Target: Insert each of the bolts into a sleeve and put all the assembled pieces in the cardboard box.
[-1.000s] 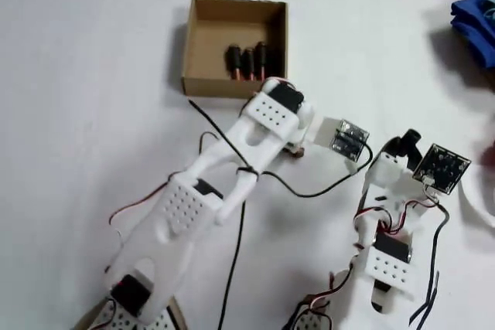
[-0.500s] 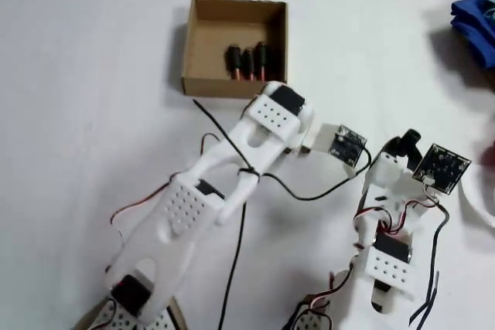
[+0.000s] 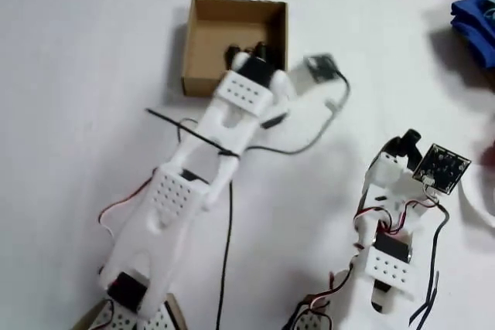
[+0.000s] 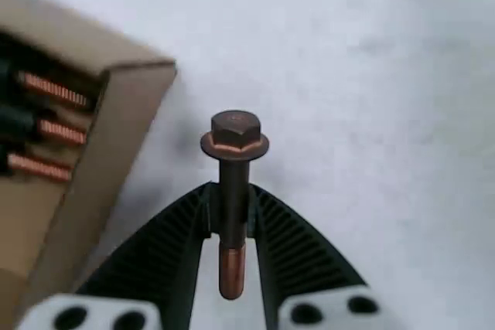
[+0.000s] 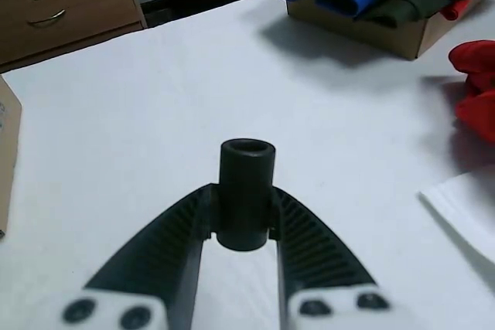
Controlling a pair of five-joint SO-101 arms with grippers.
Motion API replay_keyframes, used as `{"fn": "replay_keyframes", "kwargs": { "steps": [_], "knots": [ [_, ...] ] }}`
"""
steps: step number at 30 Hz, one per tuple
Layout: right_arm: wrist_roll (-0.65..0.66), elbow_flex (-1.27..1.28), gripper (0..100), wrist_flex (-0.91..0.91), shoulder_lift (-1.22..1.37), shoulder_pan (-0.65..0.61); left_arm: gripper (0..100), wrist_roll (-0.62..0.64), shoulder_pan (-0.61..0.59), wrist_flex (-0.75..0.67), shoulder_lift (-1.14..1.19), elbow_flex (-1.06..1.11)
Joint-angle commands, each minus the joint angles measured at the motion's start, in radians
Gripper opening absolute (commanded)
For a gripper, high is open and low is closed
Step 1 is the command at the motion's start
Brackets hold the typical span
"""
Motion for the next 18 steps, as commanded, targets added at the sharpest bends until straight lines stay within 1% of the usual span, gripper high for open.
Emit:
{"fn": "replay_keyframes", "kwargs": {
  "steps": [1,5,7,10,15,16,18],
  "knots": [
    [-0.009,-0.006,2.0,-0.027,-0.038,0.001,2,0.172,-0.037,0.138,-0.069,-0.065],
    [-0.02,-0.006,2.0,-0.027,-0.038,-0.001,2,0.41,-0.103,0.138,-0.126,-0.016],
    [-0.078,-0.006,2.0,-0.027,-0.038,-0.001,2,0.497,-0.129,0.138,-0.172,0.028],
    [-0.149,-0.005,2.0,-0.024,-0.038,-0.01,2,0.542,-0.181,0.138,-0.253,0.131],
    [-0.118,0.005,2.0,-0.019,-0.035,-0.091,2,0.555,-0.258,0.137,-0.365,0.387],
    [-0.12,0.014,2.0,-0.024,-0.038,-0.107,2,0.589,-0.273,0.135,-0.384,0.435],
    [-0.12,0.02,2.0,-0.025,-0.038,-0.136,2,0.723,-0.307,0.123,-0.416,0.509]
  ]
}}
